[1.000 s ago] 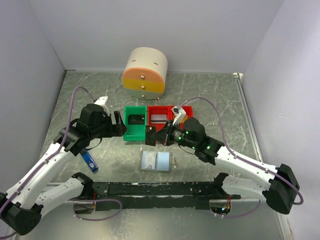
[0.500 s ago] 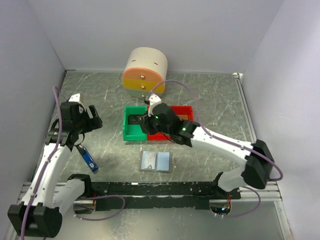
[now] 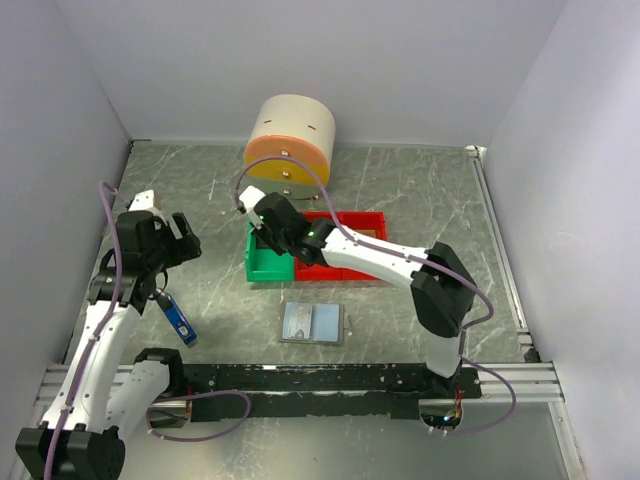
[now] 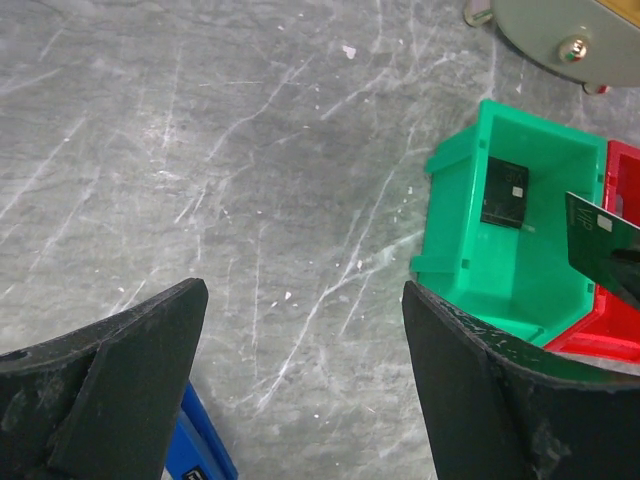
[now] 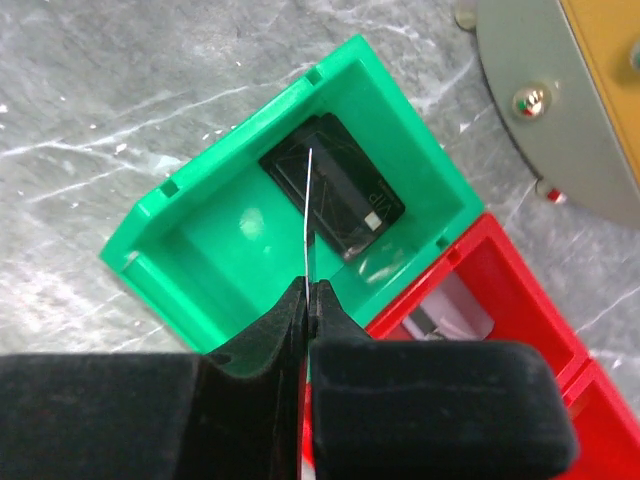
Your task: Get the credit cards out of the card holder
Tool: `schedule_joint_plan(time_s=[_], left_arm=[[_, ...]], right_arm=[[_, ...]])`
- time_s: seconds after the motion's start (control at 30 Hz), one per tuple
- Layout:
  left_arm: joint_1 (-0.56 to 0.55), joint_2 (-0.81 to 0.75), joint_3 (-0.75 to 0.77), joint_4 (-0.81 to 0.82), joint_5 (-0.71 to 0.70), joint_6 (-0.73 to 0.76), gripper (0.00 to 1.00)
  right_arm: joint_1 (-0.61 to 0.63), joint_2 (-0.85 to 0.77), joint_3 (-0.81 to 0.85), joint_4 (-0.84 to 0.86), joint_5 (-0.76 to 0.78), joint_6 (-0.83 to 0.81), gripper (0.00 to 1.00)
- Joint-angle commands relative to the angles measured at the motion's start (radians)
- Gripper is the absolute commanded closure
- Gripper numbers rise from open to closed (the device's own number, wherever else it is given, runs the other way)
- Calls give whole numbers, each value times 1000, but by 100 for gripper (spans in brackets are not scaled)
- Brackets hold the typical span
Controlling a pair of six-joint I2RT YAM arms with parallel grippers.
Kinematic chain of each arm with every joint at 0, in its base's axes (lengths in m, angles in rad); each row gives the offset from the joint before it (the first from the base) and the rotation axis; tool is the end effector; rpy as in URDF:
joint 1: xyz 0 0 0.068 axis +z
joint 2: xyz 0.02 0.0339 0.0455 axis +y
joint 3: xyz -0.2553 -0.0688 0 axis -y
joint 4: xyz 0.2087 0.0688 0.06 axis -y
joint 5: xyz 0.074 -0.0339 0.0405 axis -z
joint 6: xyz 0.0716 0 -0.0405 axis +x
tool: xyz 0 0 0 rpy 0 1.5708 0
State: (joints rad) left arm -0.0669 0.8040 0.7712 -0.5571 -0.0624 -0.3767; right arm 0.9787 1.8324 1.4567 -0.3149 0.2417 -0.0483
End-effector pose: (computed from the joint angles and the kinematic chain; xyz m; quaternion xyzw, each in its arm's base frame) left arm 0.1742 -0.0072 0.2696 -0.1505 0.8689 -0.0767 0.4653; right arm 0.2446 0.3330 0.2479 -0.3964 0.8075 0.0922 0.4269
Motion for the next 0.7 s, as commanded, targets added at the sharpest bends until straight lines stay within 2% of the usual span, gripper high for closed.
schedule_joint_plan(time_s=[0.0, 0.2, 0.4, 0.67], left_arm=[[7, -59, 15, 17, -96, -17, 9], [8, -137, 2, 20, -147, -31, 9], [8, -147, -1, 24, -136, -28, 9], [9, -146, 5, 14, -143, -35, 10]], right_arm=[[11, 65, 40, 61, 23, -251, 100], [11, 69, -85, 240, 2, -470, 100], [9, 157, -40, 264, 42, -633, 100], [2, 260, -34, 371, 88, -740, 100]])
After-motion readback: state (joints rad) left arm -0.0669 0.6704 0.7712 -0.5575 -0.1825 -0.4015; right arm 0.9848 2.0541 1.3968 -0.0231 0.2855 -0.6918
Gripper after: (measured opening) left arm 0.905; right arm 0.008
